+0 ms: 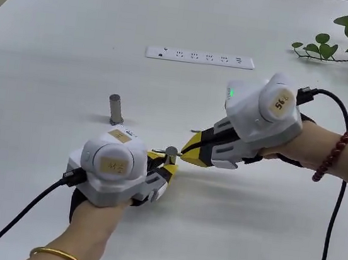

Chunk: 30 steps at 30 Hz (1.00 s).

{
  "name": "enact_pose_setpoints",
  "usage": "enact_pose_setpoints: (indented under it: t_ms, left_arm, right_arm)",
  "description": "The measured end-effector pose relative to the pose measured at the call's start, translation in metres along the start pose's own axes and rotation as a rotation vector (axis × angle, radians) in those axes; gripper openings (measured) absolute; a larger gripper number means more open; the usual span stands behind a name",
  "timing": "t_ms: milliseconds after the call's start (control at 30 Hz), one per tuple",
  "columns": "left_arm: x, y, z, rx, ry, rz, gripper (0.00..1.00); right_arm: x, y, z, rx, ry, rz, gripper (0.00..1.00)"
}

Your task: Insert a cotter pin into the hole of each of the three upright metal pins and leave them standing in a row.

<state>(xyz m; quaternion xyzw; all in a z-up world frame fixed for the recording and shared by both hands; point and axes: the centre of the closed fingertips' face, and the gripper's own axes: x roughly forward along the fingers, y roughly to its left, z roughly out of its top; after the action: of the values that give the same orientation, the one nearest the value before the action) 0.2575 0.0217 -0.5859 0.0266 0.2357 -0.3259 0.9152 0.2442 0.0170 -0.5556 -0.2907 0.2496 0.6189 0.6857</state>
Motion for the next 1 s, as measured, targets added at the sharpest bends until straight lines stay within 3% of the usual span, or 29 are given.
enact_pose_setpoints:
  t_ms: [667, 1000]
  left_arm:
    - [-0.002, 0.0, -0.003, 0.011, 0.014, -0.015, 0.11]
    - [-0.017, -0.005, -0.003, 0.049, 0.027, -0.043, 0.22]
  right_arm:
    - [0.004, 0.003, -0.002, 0.007, 0.018, 0.001, 0.0]
    - [0.005, -0.003, 0.002, 0.051, 0.002, -0.024, 0.08]
